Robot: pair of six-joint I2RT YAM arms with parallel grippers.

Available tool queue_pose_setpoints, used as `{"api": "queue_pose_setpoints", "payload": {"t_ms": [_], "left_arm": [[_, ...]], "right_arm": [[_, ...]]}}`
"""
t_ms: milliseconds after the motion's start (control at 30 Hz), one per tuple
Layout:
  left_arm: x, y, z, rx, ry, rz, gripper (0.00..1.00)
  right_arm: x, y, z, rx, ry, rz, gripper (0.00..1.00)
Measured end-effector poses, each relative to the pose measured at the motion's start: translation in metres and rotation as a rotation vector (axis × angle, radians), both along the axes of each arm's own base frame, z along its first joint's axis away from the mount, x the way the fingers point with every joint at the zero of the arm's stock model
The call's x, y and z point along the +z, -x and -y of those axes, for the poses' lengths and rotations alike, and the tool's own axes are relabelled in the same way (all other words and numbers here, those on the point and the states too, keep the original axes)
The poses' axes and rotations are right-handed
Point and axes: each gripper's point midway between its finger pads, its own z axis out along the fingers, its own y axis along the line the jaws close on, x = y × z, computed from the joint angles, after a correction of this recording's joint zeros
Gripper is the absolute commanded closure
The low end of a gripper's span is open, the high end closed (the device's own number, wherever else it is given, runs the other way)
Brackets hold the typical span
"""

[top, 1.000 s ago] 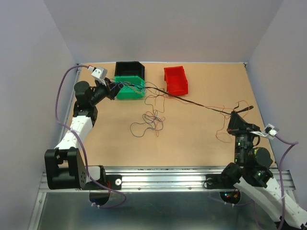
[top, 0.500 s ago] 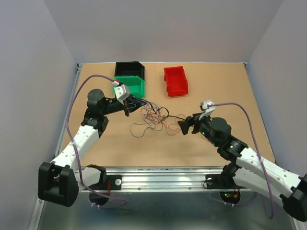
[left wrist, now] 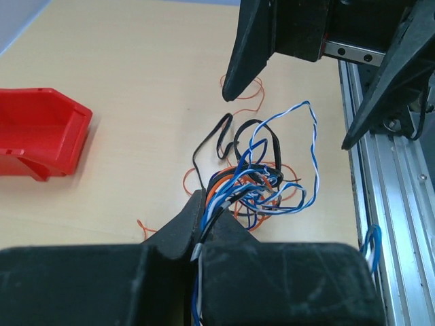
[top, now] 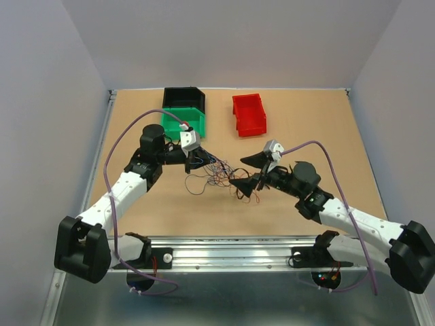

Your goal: Untangle the cables

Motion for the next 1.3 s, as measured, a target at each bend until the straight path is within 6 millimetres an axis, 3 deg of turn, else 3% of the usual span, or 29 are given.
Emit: {"api": "queue_pose_setpoints", "payload": {"t_ms": [200,233,333,400,433,500,567,667,767,800,900,933,1033,1133,1200,1300], "left_arm": [[-0.002,0.004,0.001,-0.018,-0.010,0.002,1.00],[-0.002,0.005,0.001,-0.021,-0.010,0.003,1.00],[-0.003,0.006,0.001,-0.029,-0.011,-0.003,1.00],[-0.004,0.007,0.001,-0.031,-0.013,-0.007,1.00],[-0.003,0.008,0.001,-0.032,-0.013,-0.007,1.00],[-0.003,0.008,0.001,-0.027,-0.014,-0.006,1.00],[-0.001,0.005,0.000,-0.004,-0.017,0.005,1.00],[0.008,-0.007,-0.004,0.081,-0.018,0.046,1.00],[0.013,-0.025,-0.009,0.187,-0.016,0.068,1.00],[0.013,-0.034,-0.012,0.237,-0.019,0.062,1.00],[0.008,-0.038,-0.005,0.263,-0.014,0.013,1.00],[0.005,-0.047,-0.008,0.312,-0.021,0.008,1.00],[-0.003,-0.096,-0.048,0.569,-0.049,-0.021,0.99],[-0.011,-0.130,-0.089,0.800,-0.066,-0.060,0.98],[-0.013,-0.143,-0.111,0.894,-0.061,-0.083,0.98],[-0.009,-0.147,-0.123,0.891,-0.024,-0.102,0.95]], "right_arm": [[-0.025,-0.003,-0.015,0.056,0.038,-0.034,0.21],[-0.030,-0.003,-0.017,0.064,0.048,-0.045,0.32],[-0.042,-0.004,-0.021,0.080,0.068,-0.067,0.50],[-0.050,-0.005,-0.023,0.083,0.081,-0.085,0.72],[-0.052,-0.005,-0.023,0.082,0.083,-0.094,0.89],[-0.053,-0.009,-0.022,0.063,0.084,-0.095,0.99],[-0.050,-0.016,-0.017,0.011,0.071,-0.103,0.99],[-0.042,-0.034,0.006,-0.181,0.048,-0.150,1.00],[-0.015,-0.048,0.048,-0.423,-0.029,-0.161,1.00],[-0.001,-0.049,0.066,-0.506,-0.076,-0.162,1.00],[0.034,-0.032,0.093,-0.571,-0.207,-0.157,1.00],[0.044,-0.026,0.123,-0.675,-0.254,-0.151,0.99],[0.065,-0.011,0.187,-0.867,-0.398,-0.134,0.99],[0.085,0.016,0.241,-0.978,-0.591,-0.111,0.99],[0.081,0.023,0.256,-1.014,-0.629,-0.112,0.98],[0.068,0.016,0.244,-1.002,-0.546,-0.133,0.73]]}}
